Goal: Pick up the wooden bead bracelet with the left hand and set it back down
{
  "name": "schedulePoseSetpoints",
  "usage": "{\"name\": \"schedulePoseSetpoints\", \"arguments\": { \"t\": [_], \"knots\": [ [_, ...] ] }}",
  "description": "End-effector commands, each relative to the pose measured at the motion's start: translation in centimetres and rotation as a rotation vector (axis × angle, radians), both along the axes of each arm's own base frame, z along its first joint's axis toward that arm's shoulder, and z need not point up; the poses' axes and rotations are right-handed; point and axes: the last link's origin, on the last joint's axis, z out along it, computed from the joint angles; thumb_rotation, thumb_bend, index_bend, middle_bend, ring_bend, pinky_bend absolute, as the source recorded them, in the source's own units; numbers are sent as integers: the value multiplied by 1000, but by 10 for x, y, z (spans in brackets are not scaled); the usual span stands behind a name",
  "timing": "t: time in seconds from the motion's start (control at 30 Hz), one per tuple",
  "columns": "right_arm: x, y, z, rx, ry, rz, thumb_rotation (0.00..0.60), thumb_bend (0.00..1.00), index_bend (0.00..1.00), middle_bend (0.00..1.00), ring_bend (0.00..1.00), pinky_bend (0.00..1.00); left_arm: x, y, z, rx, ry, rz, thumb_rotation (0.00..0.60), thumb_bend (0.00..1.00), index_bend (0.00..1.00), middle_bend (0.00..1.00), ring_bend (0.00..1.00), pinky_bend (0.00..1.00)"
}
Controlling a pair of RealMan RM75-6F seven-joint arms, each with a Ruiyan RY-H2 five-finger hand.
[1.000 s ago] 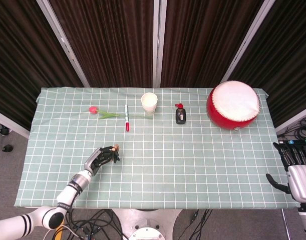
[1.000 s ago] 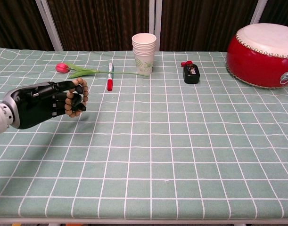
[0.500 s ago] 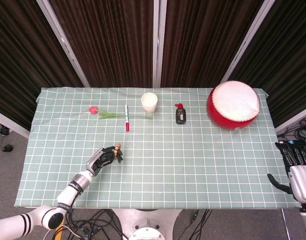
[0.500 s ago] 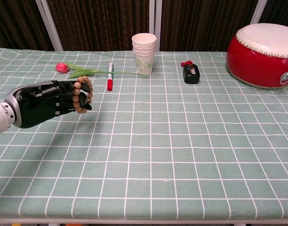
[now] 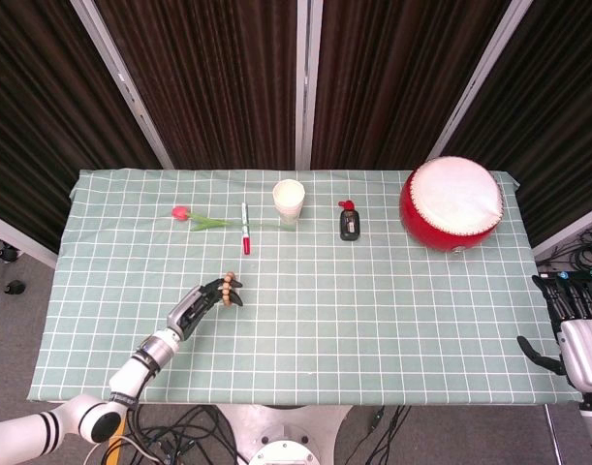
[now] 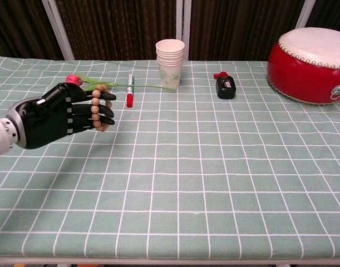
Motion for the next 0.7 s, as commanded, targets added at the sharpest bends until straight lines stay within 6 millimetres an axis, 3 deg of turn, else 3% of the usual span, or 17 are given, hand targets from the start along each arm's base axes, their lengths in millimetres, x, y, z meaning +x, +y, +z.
{"name": "schedulePoseSetpoints", "arguments": {
  "t": [0.03,0.2,0.4,0.47,0.6,0.63,0.67,0.7],
  "knots": [
    [0,0,0,0,0,0,600,156,7,134,0,0,-3,1,1,45,62,-57,78,554,307,444,315,82],
    [0,1,0,-3,-1,0,600,155,7,134,0,0,-9,6,-4,229,331,-243,45,527,310,427,255,87],
    [0,2,0,1,-1,-2,600,156,7,134,0,0,-12,6,-8,408,682,-484,101,479,312,343,163,73],
    [-1,2,-1,3,-3,-3,600,155,7,134,0,0,-11,7,-4,464,782,-548,106,423,305,326,152,70],
    [0,2,-2,8,-5,-1,600,156,7,134,0,0,-13,8,7,516,988,-629,112,102,297,317,150,61],
    [0,2,-2,9,-6,-1,600,156,7,134,0,0,-12,8,11,538,1022,-631,116,72,297,317,150,60],
    [0,2,-2,10,-6,-1,600,156,7,134,0,0,-11,9,18,576,1051,-618,147,50,298,318,150,59],
    [-1,2,-2,11,-6,-2,600,156,7,133,0,0,-11,9,23,604,1061,-592,250,45,300,318,150,58]
  ]
}}
